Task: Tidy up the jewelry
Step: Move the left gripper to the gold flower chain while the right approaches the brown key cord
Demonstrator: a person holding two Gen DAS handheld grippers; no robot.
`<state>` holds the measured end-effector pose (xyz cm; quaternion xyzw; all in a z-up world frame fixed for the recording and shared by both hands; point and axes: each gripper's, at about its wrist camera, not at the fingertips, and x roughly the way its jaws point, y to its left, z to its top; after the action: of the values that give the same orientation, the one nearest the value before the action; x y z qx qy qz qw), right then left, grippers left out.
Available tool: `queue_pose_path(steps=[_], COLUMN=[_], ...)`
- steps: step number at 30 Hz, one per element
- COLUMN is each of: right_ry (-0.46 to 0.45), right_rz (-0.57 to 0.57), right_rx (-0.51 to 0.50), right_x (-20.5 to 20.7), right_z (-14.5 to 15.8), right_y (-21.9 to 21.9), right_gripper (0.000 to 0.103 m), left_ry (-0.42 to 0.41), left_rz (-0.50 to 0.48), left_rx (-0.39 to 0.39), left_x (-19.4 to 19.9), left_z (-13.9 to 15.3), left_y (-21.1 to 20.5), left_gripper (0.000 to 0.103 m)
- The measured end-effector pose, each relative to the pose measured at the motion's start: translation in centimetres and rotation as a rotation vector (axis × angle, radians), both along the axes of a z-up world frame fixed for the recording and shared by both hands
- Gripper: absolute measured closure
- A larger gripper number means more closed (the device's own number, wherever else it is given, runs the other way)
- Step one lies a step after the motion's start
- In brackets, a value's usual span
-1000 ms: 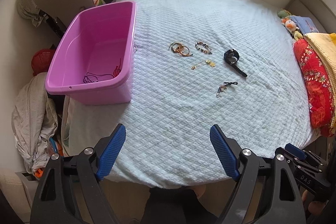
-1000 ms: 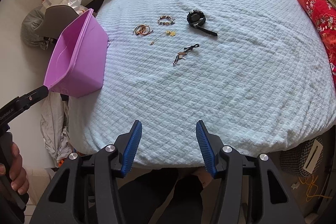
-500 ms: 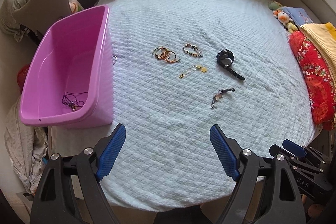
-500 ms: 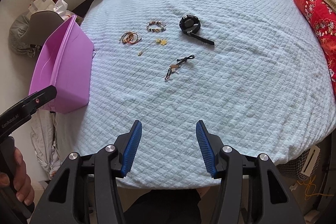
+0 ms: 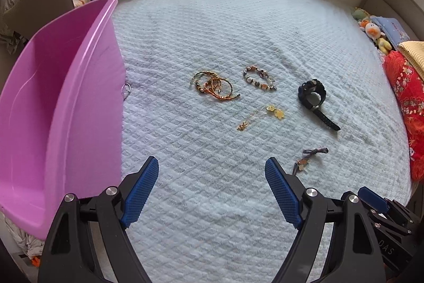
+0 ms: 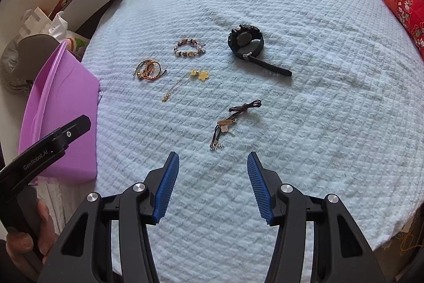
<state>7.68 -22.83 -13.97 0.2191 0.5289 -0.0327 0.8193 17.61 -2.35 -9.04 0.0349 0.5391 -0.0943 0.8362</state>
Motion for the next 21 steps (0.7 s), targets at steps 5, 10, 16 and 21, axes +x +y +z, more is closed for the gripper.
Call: queue_pose_path(steps=[5,10,16,21], right_ry=[-0.014,-0.042,-0.057,-0.067], right_rz=[0.010,0.012,0.000,-0.006], right_rx=[-0.015,-0.040,-0.058,-0.076], right_x=[2.0,2.9,3.7,4.2], right_z=[-4.3,-6.6,-8.6,-9.3], right_y=[-0.1,0.0,0.1,0.3], right_gripper=[0.051,0.051,0.051,0.051], left_ry=[-0.029,-0.045,-0.062,-0.069], left_rz=[0.029,0.009,-0.029,-0.039], left_rx=[-0.025,-0.039,-0.048,-0.048], left_x=[1.7,3.2,4.9,6.3], left_z=[-4.2,-7.6,-10.1,-11.3], left_y=[-0.7,-2.1,-3.5,-4.1], left_gripper=[0.022,0.022,0.022,0.022])
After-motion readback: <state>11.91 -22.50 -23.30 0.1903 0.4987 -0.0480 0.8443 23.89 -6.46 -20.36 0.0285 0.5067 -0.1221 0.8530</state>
